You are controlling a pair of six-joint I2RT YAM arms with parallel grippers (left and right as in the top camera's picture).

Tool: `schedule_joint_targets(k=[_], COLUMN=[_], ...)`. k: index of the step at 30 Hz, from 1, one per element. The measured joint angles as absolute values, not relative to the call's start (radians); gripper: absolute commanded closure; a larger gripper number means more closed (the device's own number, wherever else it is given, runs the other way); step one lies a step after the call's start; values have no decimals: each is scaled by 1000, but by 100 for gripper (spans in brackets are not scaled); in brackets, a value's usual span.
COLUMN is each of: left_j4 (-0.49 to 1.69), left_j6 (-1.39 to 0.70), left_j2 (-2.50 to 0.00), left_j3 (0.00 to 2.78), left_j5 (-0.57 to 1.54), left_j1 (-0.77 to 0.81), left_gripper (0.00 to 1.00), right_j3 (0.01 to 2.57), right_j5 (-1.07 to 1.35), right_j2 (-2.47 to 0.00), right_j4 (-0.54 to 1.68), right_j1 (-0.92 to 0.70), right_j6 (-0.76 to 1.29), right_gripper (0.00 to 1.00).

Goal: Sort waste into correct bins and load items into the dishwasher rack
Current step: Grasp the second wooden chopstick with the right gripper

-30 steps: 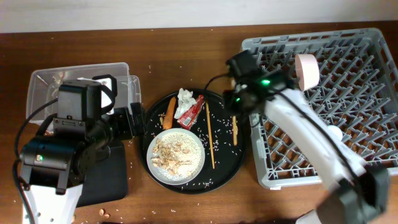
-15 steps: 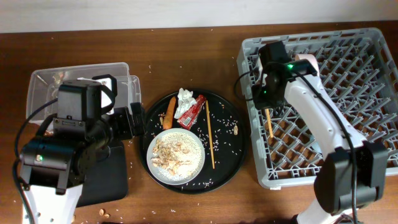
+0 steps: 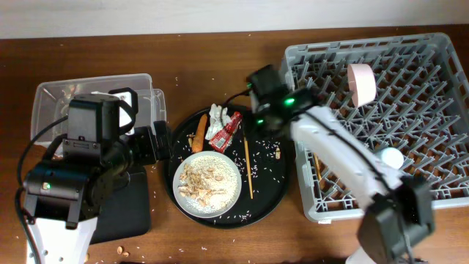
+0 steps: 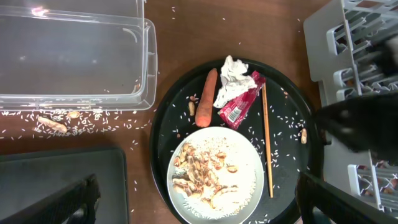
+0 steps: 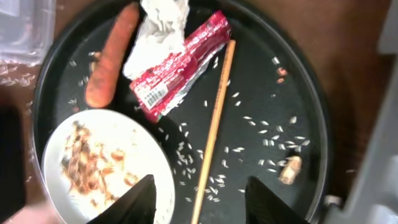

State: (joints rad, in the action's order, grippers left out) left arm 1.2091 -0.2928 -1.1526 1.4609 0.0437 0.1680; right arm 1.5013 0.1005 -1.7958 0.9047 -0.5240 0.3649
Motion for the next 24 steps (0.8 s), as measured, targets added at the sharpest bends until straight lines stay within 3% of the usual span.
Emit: schedule_joint_targets(k=[4,7,9,13,16,24], left_j4=[1209,1209,1209,1209,1209,1209], left_j6=[-293,-293,-293,-293,-293,-293], left_j2=[-1153,-1153,-1153,-1153,-1153,-1153], left_j3=[1461,1461,1461,1461,1461,1461], left_j5=[44,44,44,44,44,44], left_j1=[168,168,168,168,168,168], left_gripper=[1,1,1,1,1,1], right_j3=[1501,1501,1501,1501,1501,1499], right_j5=[6,-23,-22,2,13,35], right_j2=[-1933,-2023,-2053,-2092,-2099,-2112], right_j4=[873,859,850,832,833,829], right_j1=[-558,-557,-557,-557,-557,-557], right_j6=[464,508,520,530,536,542], right_gripper=[56,67,68,88,79,75])
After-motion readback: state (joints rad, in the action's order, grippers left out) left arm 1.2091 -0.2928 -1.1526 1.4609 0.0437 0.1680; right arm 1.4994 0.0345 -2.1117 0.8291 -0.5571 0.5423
